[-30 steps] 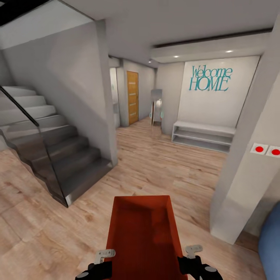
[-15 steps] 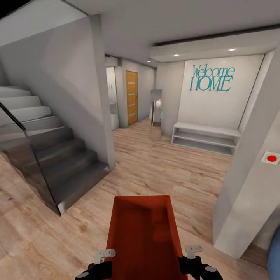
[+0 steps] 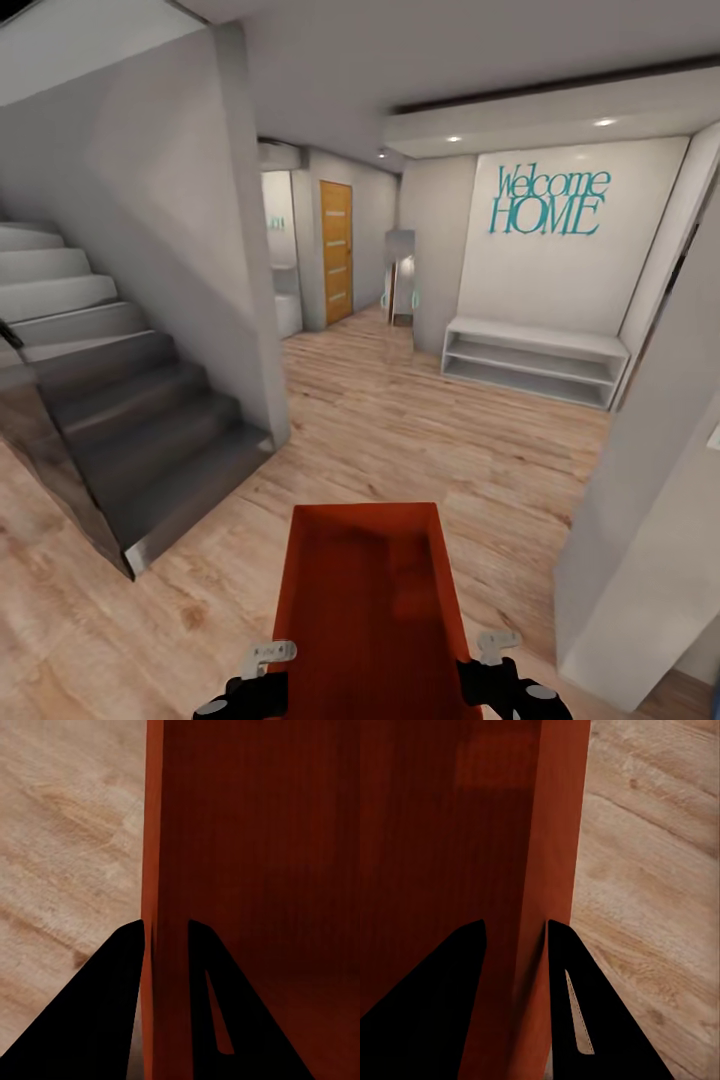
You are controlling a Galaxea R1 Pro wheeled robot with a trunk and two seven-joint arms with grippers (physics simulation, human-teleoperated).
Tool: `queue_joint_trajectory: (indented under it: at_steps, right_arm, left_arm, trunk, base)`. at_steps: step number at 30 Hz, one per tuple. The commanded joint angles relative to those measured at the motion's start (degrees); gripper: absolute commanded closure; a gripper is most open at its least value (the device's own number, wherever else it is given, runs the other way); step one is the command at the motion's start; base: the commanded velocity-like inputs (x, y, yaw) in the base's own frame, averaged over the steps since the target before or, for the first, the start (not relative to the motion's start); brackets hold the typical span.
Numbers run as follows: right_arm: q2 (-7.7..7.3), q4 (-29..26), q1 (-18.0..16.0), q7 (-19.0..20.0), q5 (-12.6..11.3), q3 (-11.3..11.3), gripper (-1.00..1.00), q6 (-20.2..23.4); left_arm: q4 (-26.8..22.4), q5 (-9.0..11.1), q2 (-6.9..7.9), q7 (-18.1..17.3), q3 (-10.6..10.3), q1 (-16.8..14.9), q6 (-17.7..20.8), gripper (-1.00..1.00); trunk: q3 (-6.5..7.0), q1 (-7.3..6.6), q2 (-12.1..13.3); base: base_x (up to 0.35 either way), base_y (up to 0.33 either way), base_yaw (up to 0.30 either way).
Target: Move the two storage containers from the living room to the garage. In the garage, place one container on the floor and stack the other container on top of it (either order is fine).
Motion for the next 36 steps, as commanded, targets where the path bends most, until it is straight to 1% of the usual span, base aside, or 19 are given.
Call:
queue_joint_trajectory:
  at_steps: [1, 36]
  right_arm:
    - [0.38, 0.01, 0.04, 2.31, 0.36, -0.15, 1.0, 0.34]
    - [0.38, 0.04, 0.04, 1.61, 0.38, -0.19, 1.0, 0.17]
  left_arm:
    - [-0.24, -0.6, -0.05, 0.64, 0.62, -0.07, -1.71, 1.0]
    - [-0.24, -0.64, -0.05, 0.64, 0.62, -0.07, -1.71, 1.0]
  trunk:
    - [-0.14, 0.07, -0.13]
    - [-0.14, 0.07, -0.13]
  base:
    - [0.33, -0.091, 0.0]
    - [0.33, -0.091, 0.0]
